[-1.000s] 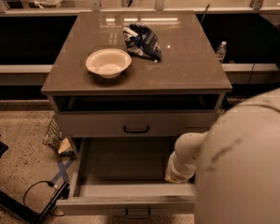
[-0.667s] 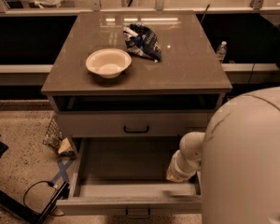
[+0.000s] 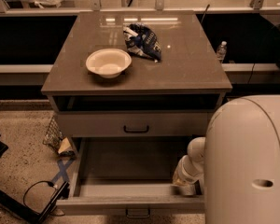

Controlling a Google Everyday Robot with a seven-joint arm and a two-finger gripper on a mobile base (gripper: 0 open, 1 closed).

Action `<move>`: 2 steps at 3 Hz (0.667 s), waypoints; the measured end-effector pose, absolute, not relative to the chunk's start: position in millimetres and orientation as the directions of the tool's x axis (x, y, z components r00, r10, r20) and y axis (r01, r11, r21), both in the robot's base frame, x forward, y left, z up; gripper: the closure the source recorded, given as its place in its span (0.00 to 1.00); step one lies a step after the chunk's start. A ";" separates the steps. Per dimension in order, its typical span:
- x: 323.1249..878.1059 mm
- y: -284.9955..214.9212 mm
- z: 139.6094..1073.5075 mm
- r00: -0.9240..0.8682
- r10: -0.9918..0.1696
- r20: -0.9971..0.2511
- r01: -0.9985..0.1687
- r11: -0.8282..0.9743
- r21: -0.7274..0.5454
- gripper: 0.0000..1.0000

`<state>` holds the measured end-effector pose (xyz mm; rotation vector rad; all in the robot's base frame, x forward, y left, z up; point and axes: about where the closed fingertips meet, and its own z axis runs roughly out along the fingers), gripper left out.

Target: Open middle drawer

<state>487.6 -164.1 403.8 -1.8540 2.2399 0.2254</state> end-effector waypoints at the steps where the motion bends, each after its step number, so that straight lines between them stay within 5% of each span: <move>1: 468.4 -157.9 390.3 -0.204 -0.939 -0.277 -0.978 0.209 0.012 1.00; 2: 444.7 -143.7 392.9 -0.221 -0.937 -0.269 -0.975 0.220 0.035 1.00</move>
Offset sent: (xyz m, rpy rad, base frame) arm -0.1143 0.0387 -0.0010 -0.0158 0.1411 -0.0317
